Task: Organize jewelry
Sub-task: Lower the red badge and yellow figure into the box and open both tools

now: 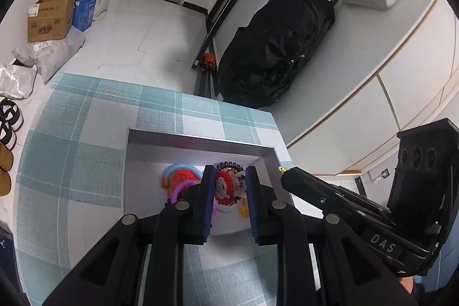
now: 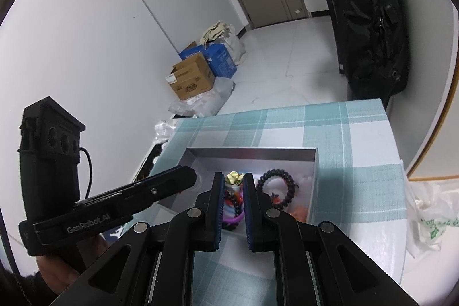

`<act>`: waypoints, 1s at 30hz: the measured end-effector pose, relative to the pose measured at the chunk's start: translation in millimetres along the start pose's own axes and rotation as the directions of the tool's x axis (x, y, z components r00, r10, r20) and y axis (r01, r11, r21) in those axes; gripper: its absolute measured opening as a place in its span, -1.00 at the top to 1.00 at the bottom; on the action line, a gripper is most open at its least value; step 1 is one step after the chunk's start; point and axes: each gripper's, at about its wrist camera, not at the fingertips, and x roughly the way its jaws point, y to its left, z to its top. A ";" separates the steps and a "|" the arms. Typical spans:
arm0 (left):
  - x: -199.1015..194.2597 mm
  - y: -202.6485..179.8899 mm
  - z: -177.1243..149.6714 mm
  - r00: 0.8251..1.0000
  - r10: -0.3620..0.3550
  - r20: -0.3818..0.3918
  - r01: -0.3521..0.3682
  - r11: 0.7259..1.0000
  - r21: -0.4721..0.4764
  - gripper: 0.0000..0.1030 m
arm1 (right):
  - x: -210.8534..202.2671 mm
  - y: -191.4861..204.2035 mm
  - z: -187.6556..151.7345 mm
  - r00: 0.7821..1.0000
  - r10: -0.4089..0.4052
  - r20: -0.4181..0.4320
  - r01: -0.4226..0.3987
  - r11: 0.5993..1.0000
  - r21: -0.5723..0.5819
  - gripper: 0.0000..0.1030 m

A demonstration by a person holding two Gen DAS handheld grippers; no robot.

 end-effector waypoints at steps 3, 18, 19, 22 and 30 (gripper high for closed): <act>5.7 3.6 2.8 1.000 0.013 -0.012 -0.013 1.000 -0.006 0.69 | 3.8 -0.8 4.0 1.000 -0.005 0.000 0.005 1.000 -0.006 0.77; 18.1 8.2 3.8 0.998 0.028 -0.049 -0.029 0.999 -0.025 0.69 | 19.2 -6.0 6.4 0.999 0.007 -0.041 -0.007 1.000 0.009 0.77; 18.3 7.9 3.7 0.998 0.030 -0.050 -0.031 0.999 -0.024 0.69 | 20.3 -6.4 6.1 0.999 0.011 -0.047 -0.011 1.000 0.013 0.77; 19.5 9.4 4.2 0.998 0.028 -0.057 -0.029 0.999 -0.033 0.68 | 21.6 -6.6 6.0 0.999 0.002 -0.051 -0.002 1.000 0.011 0.73; 15.8 11.9 7.4 0.998 0.029 -0.051 -0.032 0.997 -0.073 -0.02 | 17.2 -11.4 7.7 0.999 -0.032 -0.020 0.033 0.999 0.032 0.20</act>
